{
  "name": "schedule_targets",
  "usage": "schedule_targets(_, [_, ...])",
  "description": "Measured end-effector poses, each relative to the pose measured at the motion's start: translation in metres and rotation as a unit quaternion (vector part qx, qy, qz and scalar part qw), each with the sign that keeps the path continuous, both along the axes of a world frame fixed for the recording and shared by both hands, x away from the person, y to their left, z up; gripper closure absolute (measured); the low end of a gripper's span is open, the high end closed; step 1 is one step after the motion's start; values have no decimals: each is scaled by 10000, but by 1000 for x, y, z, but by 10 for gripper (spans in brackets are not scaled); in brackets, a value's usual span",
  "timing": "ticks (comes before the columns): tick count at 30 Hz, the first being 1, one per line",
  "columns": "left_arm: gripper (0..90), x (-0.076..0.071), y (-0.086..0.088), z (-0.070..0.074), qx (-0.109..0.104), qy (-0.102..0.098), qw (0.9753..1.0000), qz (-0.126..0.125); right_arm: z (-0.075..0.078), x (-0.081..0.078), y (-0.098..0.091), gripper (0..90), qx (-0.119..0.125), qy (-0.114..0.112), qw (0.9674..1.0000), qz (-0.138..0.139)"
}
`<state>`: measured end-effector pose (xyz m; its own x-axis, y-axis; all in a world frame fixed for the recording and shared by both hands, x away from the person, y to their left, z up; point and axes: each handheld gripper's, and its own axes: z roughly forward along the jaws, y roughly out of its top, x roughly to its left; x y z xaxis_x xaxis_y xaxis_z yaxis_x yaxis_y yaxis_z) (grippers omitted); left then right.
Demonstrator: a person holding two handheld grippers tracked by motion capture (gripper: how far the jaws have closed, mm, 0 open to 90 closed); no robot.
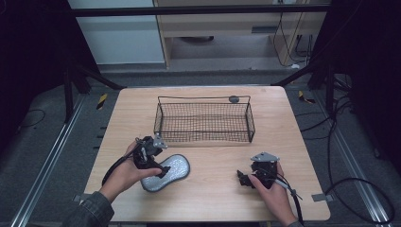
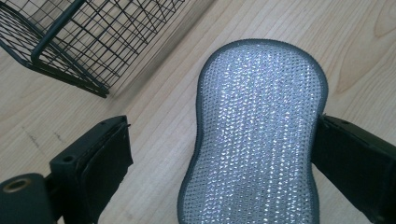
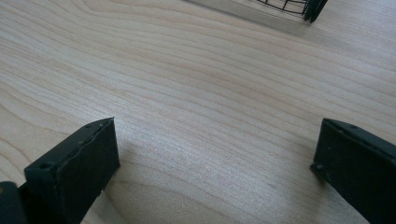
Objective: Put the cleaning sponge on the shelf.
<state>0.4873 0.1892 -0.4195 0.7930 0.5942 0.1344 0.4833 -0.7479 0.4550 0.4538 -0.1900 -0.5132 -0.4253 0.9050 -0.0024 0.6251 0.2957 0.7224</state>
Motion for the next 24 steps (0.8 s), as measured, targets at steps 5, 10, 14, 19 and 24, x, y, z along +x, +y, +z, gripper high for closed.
schedule_targets(5, [46,-2,-1,1,3,49,9999,-123,0,0,0,3,0,2,10000,1])
schedule_targets(10, [46,-1,-1,0,36,171,9997,-185,1,0,1,3,45,44,10000,-16])
schedule_targets(14, [46,1,-4,-3,53,224,9994,-244,0,0,1,3,31,31,10000,-10])
schedule_targets(19, [46,1,-9,-8,139,318,9983,-464,0,0,1,3,32,31,10000,-9])
schedule_targets(24, [47,2,-12,-17,284,461,9971,-537,0,0,1,3,32,30,10000,-8])
